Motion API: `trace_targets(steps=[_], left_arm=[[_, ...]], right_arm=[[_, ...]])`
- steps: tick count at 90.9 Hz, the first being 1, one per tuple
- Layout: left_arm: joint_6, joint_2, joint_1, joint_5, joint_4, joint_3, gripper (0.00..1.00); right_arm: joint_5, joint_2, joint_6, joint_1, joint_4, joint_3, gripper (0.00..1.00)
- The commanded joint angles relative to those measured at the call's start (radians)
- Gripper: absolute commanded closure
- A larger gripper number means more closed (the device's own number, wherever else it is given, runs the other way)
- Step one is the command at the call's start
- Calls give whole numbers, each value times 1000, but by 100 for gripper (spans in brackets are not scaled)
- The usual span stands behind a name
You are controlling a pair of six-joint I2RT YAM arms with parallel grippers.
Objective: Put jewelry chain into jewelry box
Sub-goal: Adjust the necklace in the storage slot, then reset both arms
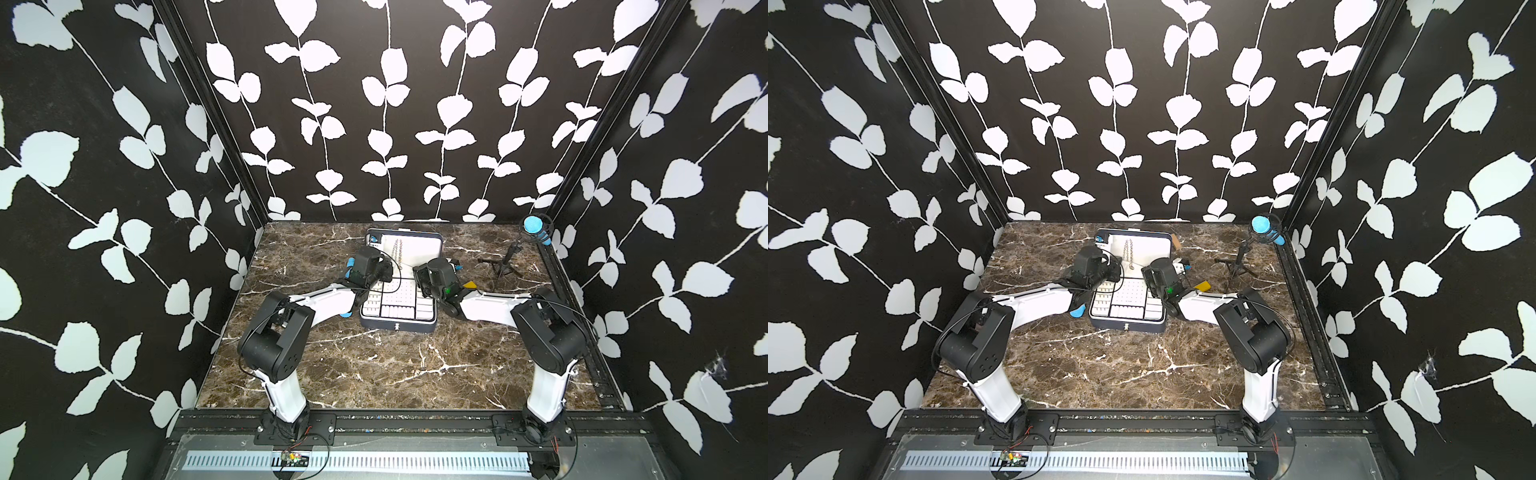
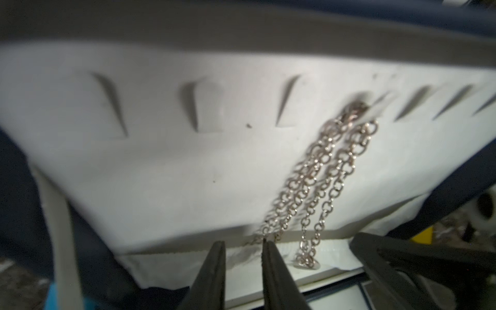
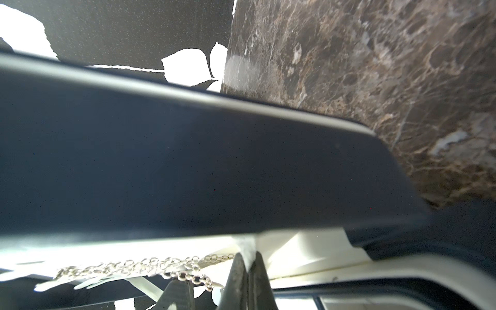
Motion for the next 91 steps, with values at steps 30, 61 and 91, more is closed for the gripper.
trace_targets(steps=[30, 61, 91], left_arm=[[11, -166, 7, 43, -88, 3, 58], [-21, -299, 7, 10, -131, -69, 57], [-89, -463, 7, -52, -272, -143, 55]], right_arm=[[-44, -3, 8, 12, 0, 19, 100], [-28, -21, 9, 13, -10, 21, 61], [-99, -168, -116, 11, -46, -72, 1]])
